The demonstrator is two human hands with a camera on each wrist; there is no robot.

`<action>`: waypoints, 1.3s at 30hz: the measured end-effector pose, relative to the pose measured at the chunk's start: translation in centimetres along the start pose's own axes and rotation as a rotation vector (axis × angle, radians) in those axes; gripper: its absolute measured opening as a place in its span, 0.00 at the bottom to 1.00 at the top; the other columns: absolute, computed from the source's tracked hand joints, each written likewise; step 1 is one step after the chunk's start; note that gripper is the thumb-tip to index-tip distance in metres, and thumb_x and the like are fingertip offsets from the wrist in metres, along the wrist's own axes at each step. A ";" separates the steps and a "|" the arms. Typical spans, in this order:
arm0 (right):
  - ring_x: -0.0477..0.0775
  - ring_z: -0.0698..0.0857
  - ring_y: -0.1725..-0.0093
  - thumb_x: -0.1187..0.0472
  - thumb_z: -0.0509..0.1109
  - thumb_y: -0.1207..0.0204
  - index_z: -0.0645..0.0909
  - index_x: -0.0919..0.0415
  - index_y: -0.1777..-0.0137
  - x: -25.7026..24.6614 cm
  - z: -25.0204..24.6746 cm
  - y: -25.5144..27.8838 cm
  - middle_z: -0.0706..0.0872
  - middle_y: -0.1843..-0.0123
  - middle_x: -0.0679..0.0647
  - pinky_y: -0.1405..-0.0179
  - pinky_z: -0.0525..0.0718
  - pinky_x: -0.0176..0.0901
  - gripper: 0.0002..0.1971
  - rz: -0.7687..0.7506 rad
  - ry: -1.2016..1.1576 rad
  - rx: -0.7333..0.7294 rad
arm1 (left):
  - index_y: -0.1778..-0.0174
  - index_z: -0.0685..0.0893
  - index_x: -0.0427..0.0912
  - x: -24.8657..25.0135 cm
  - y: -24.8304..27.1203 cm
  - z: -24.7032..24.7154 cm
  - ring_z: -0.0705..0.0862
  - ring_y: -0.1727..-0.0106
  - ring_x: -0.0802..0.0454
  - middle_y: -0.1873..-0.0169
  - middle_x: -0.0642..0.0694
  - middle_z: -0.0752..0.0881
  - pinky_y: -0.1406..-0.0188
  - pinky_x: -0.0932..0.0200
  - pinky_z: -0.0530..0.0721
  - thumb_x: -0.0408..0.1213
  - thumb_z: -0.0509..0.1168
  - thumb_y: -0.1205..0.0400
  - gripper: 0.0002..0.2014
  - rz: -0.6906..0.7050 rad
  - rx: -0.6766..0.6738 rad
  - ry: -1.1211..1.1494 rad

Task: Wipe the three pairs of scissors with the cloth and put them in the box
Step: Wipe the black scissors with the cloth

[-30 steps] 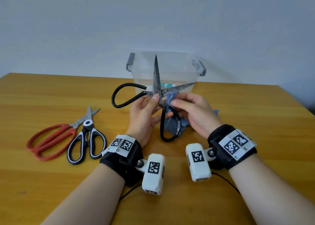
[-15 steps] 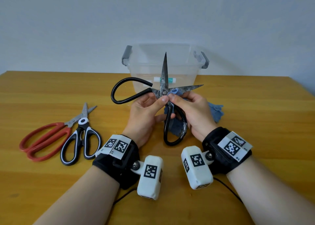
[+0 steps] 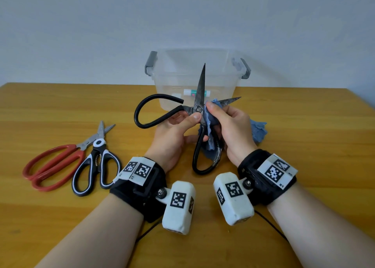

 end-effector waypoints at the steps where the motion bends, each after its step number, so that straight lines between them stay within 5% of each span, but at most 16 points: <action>1: 0.59 0.85 0.76 0.55 0.80 0.23 0.81 0.68 0.57 0.0 -0.2 0.0 0.86 0.67 0.66 0.78 0.84 0.46 0.16 0.001 -0.006 0.016 | 0.62 0.86 0.41 0.3 0.1 0.0 0.93 0.51 0.46 0.56 0.42 0.90 0.66 0.49 0.92 0.25 0.72 0.19 0.09 0.020 0.001 -0.012; 4: 0.53 0.78 0.82 0.55 0.78 0.21 0.78 0.64 0.59 0.0 -0.6 -0.1 0.82 0.72 0.61 0.82 0.78 0.40 0.15 -0.007 -0.014 0.048 | 0.59 0.84 0.40 0.6 0.0 0.1 0.93 0.54 0.51 0.63 0.50 0.91 0.67 0.51 0.92 0.24 0.71 0.18 0.07 0.054 0.004 -0.049; 11: 0.54 0.68 0.81 0.55 0.76 0.20 0.79 0.64 0.60 0.7 -1.5 -0.6 0.73 0.79 0.54 0.82 0.68 0.40 0.15 -0.002 -0.117 0.123 | 0.60 0.82 0.40 0.4 -0.5 -1.3 0.88 0.48 0.43 0.53 0.37 0.81 0.69 0.53 0.89 0.26 0.74 0.19 0.09 0.065 0.098 -0.034; 19: 0.50 0.73 0.80 0.55 0.75 0.18 0.79 0.61 0.55 0.6 -2.4 -0.9 0.77 0.73 0.55 0.83 0.74 0.41 0.11 -0.049 -0.178 0.170 | 0.54 0.81 0.35 0.7 -0.5 -2.0 0.84 0.68 0.54 0.67 0.49 0.82 0.71 0.56 0.87 0.32 0.71 0.15 0.06 0.122 0.175 -0.147; 26: 0.51 0.78 0.77 0.62 0.76 0.20 0.84 0.66 0.47 0.6 -2.0 -1.0 0.83 0.69 0.54 0.79 0.79 0.44 0.08 -0.076 -0.204 0.111 | 0.55 0.78 0.37 1.8 0.0 -1.9 0.92 0.58 0.54 0.61 0.44 0.81 0.85 0.61 0.79 0.37 0.63 0.09 0.10 0.209 0.254 -0.306; 30: 0.50 0.77 0.76 0.71 0.76 0.22 0.85 0.69 0.42 0.7 -1.8 -0.9 0.83 0.69 0.56 0.76 0.79 0.44 0.10 -0.064 -0.175 0.077 | 0.52 0.75 0.37 1.7 0.1 -2.7 0.74 0.73 0.50 0.72 0.50 0.75 0.86 0.62 0.68 0.40 0.68 0.12 0.11 0.190 0.319 -0.272; 35: 0.52 0.74 0.76 0.72 0.75 0.23 0.92 0.55 0.48 -0.1 -0.4 -0.2 0.82 0.67 0.59 0.76 0.75 0.46 0.11 -0.132 -0.082 -0.042 | 0.55 0.76 0.40 1.9 0.2 -3.0 0.81 0.60 0.45 0.56 0.42 0.77 0.85 0.62 0.69 0.39 0.69 0.12 0.11 0.228 0.343 -0.250; 39: 0.50 0.73 0.73 0.70 0.75 0.21 0.93 0.48 0.46 -0.6 0.8 0.6 0.83 0.66 0.57 0.78 0.77 0.44 0.15 -0.174 0.009 -0.148 | 0.56 0.77 0.43 2.2 0.3 -2.3 0.86 0.62 0.49 0.53 0.40 0.79 0.85 0.62 0.70 0.39 0.70 0.13 0.10 0.247 0.296 -0.274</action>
Point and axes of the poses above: each hand's wrist, its own y-axis away from the middle knuckle, its own z-axis out of the palm, x = y × z, the point moved 9 cm from there along -y, towards the middle knuckle
